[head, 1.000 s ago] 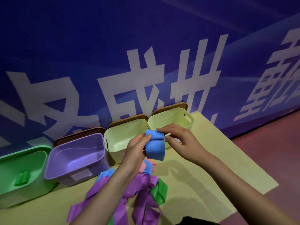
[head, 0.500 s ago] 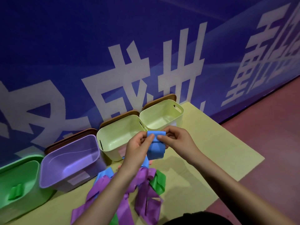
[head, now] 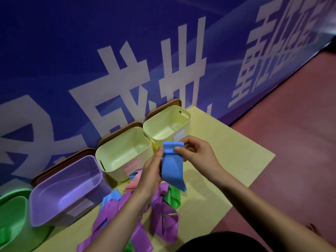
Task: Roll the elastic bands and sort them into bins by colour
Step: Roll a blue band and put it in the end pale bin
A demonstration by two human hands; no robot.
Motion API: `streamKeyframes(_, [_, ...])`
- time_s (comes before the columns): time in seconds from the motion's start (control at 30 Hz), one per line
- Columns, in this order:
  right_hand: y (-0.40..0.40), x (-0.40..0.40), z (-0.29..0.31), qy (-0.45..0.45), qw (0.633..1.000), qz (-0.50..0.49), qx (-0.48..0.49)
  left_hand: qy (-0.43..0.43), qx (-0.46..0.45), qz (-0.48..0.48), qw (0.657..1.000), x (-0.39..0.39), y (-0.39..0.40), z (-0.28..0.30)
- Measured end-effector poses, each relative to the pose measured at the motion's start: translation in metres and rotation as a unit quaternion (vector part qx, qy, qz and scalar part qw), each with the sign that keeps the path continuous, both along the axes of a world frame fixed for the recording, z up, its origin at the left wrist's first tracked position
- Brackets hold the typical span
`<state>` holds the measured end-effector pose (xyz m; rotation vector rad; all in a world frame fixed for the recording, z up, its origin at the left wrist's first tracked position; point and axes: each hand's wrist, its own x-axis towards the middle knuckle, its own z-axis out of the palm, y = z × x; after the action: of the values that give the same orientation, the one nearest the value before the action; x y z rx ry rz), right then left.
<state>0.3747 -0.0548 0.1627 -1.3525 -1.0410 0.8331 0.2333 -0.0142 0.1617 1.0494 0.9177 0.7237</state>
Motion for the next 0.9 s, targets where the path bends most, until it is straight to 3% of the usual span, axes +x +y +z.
streamKeyframes(0.07, [-0.002,0.000,-0.002,-0.042,0.999,-0.006,0.008,0.009,-0.018,0.001,1.000,-0.003,0.000,-0.003])
streamKeyframes(0.13, [-0.005,0.001,-0.005,-0.151,0.988,-0.005,0.036,0.012,-0.020,-0.006,1.000,-0.006,-0.001,-0.002])
streamKeyframes(0.27, [-0.008,0.006,-0.007,-0.336,0.933,0.021,0.124,-0.010,-0.021,0.003,1.000,-0.006,0.000,-0.003])
streamKeyframes(0.43, [-0.006,0.014,-0.008,-0.440,0.878,0.014,0.188,-0.045,-0.027,0.006,0.999,-0.002,0.001,0.000])
streamKeyframes(0.53, [-0.006,0.018,-0.009,-0.425,0.888,0.052,0.166,-0.031,-0.006,0.005,0.999,0.000,0.000,0.000])
streamKeyframes(0.73, [-0.008,0.023,-0.003,-0.279,0.943,0.147,0.104,-0.022,0.009,0.033,0.999,0.010,-0.006,0.000])
streamKeyframes(0.9, [-0.007,0.022,-0.007,-0.135,0.982,0.131,0.031,0.013,0.063,0.070,0.995,0.012,-0.003,-0.003])
